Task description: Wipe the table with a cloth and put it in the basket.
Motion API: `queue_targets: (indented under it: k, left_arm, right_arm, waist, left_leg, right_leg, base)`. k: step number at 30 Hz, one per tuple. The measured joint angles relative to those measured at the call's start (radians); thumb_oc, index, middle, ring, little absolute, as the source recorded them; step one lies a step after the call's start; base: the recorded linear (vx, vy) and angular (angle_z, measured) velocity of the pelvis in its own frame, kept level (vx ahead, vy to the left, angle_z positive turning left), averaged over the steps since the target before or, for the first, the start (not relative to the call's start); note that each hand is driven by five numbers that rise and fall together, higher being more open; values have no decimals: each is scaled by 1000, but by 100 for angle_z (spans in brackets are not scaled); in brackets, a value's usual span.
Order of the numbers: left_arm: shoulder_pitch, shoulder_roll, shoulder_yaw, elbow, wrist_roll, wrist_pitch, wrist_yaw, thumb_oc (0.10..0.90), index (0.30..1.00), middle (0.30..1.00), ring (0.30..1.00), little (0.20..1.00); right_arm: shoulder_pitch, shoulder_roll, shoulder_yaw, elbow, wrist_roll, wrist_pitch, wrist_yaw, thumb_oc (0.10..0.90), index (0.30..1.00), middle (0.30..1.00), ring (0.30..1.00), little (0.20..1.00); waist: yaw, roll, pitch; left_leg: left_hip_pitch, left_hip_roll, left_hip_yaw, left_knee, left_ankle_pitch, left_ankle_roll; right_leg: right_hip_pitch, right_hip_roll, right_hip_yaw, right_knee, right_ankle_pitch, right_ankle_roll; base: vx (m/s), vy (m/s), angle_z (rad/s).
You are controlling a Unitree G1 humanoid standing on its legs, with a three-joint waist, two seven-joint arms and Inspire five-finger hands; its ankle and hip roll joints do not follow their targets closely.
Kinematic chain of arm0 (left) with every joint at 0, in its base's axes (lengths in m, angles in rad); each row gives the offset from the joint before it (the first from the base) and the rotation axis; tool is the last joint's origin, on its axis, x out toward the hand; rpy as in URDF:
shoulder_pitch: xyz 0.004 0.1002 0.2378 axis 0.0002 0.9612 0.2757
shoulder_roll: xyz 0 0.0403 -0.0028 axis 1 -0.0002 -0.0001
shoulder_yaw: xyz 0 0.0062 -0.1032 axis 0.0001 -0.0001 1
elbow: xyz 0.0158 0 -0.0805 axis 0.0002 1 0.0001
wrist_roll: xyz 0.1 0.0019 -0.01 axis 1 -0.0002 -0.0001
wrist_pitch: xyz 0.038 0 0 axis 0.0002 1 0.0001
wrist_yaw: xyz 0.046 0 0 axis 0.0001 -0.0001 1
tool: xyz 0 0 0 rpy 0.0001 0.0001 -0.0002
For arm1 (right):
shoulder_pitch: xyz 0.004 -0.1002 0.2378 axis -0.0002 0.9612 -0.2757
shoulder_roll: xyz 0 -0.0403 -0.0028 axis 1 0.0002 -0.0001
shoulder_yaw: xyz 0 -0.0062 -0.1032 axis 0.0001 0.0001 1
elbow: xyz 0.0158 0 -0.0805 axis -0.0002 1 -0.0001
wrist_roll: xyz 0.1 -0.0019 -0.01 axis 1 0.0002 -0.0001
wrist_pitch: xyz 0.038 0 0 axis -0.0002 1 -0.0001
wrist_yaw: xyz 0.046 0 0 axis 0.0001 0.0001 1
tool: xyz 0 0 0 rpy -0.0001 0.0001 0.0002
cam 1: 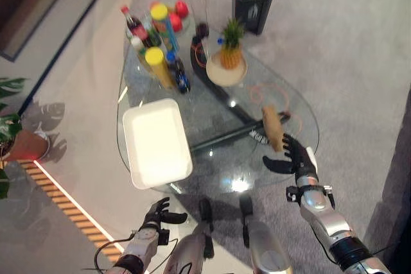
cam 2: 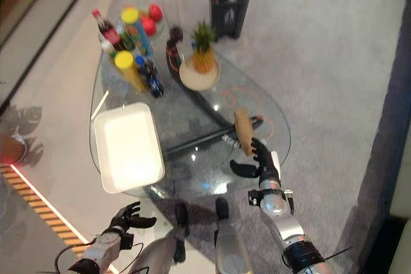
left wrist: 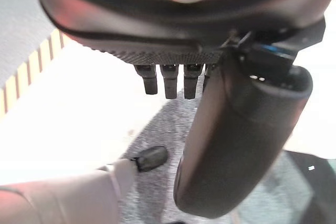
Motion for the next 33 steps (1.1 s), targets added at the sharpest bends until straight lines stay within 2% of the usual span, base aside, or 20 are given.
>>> queue_targets:
  k: [7,10,14,20,23,33]
  left_arm:
    - [-74,-30,-37,7,-64,-40,37,800,900,900,900,900]
    - [-110,-50,-37,7,-85,-48,49,800,900,900,900,900]
    - [-176,-62,-41,10,-105,-73,64,800,900,900,900,900]
    - [-186,-77,-39,16,-111,-90,66,800,900,900,900,900]
    - [-207,-86,-39,30,-126,-90,66,800,900,900,900,900]
    - [-276,-90,-39,24,-148,-88,64,800,900,900,900,900]
  right_arm:
    - [-106,-33,0,-38,-79,5,-131,800,900,900,900,900]
    - [-144,-35,6,-38,-89,15,-165,800,900,900,900,900]
    - [-202,-46,10,-40,-93,23,-228,800,900,900,900,900]
    - [-280,-80,31,-52,-115,28,-282,800,900,900,900,900]
    - [-328,-107,33,-52,-129,55,-313,800,900,900,900,900]
    - [-462,-115,51,-52,-150,124,-324,800,900,900,900,900]
  waist:
    - [-32,23,62]
    - [-34,27,79]
    - [-35,45,93]
    - [-39,52,91]
    - [-31,52,91]
    - [-20,52,91]
  left_leg:
    - [-105,-17,16,61,-5,9]
    - [-137,-21,32,77,-4,12]
    - [-232,-23,35,112,-1,16]
    - [-300,-25,59,113,3,18]
    - [-349,-26,59,138,4,20]
    - [-472,-36,54,210,2,16]
  right_leg:
    - [-119,-17,21,75,-15,0]
    - [-160,-18,42,104,-13,1]
    - [-252,-18,47,136,-7,-1]
    - [-338,-17,75,154,-4,-1]
    - [-389,-19,76,180,-4,-1]
    - [-522,-42,75,282,-33,-12]
  base:
    - [-36,108,-5]
    - [-36,85,-12]
    - [7,82,-1]
    - [24,50,-11]
    - [37,36,4]
    - [34,20,7]
